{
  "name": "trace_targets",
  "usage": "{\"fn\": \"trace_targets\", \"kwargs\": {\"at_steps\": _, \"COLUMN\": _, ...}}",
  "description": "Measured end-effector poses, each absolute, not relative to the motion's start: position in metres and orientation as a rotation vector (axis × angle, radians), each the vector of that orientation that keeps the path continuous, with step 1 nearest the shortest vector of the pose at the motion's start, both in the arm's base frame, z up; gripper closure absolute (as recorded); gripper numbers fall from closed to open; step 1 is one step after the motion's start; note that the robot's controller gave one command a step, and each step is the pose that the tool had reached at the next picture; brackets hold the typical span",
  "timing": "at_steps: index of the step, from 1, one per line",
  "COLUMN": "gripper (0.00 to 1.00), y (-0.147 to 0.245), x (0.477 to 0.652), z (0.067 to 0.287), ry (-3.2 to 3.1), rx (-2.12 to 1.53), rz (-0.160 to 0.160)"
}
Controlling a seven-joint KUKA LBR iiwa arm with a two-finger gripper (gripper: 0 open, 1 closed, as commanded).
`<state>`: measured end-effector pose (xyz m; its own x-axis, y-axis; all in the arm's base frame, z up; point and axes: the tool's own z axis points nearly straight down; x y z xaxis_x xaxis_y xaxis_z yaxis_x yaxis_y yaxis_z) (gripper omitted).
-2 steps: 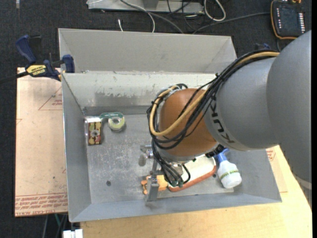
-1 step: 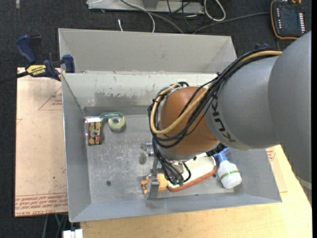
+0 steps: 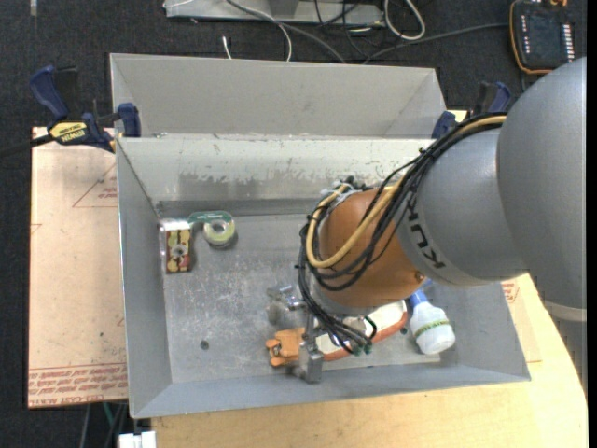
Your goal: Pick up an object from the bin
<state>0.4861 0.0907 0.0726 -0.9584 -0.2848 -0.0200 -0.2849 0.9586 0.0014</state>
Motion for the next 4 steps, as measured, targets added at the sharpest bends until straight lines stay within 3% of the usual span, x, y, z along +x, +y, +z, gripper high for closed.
{"fn": "trace_targets", "kwargs": {"at_steps": 1, "gripper": 0.0, "y": 0.086, "x": 0.483, "z": 0.113, "ry": 3.095, "rx": -0.545, "rz": 0.004}}
{"fn": "trace_targets", "kwargs": {"at_steps": 2, "gripper": 0.0, "y": 0.08, "x": 0.483, "z": 0.099, "ry": 3.112, "rx": -0.328, "rz": 0.01}}
{"fn": "trace_targets", "kwargs": {"at_steps": 3, "gripper": 0.0, "y": 0.096, "x": 0.49, "z": 0.073, "ry": 3.066, "rx": -0.582, "rz": 0.006}}
{"fn": "trace_targets", "kwargs": {"at_steps": 4, "gripper": 1.0, "y": 0.101, "x": 0.482, "z": 0.072, "ry": 3.072, "rx": -0.524, "rz": 0.008}}
